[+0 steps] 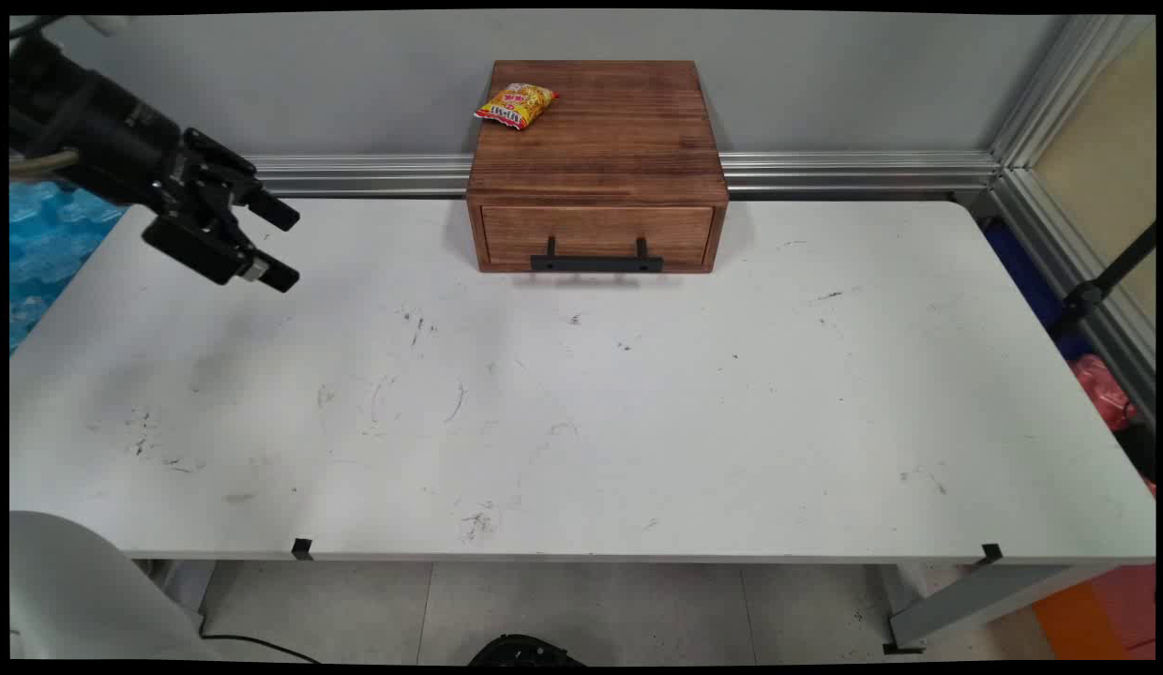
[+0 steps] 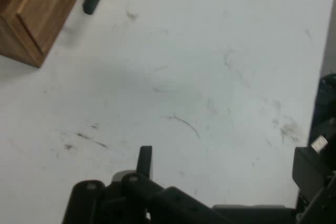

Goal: Open the drawer

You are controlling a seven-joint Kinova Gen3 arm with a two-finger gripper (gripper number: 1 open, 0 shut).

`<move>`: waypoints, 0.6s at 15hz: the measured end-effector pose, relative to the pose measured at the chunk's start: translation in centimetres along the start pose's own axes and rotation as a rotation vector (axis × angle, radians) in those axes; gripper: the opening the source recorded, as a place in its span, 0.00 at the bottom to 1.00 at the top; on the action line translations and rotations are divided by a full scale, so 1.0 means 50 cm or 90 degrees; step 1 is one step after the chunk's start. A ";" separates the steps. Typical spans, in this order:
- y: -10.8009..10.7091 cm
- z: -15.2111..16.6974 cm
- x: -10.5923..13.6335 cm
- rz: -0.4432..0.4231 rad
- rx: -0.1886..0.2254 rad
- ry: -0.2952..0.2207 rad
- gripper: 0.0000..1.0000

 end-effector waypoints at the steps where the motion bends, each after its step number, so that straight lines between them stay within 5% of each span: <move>1: -0.003 0.006 0.006 -0.006 0.005 0.000 1.00; 9: -0.025 0.093 0.125 0.015 0.063 0.007 1.00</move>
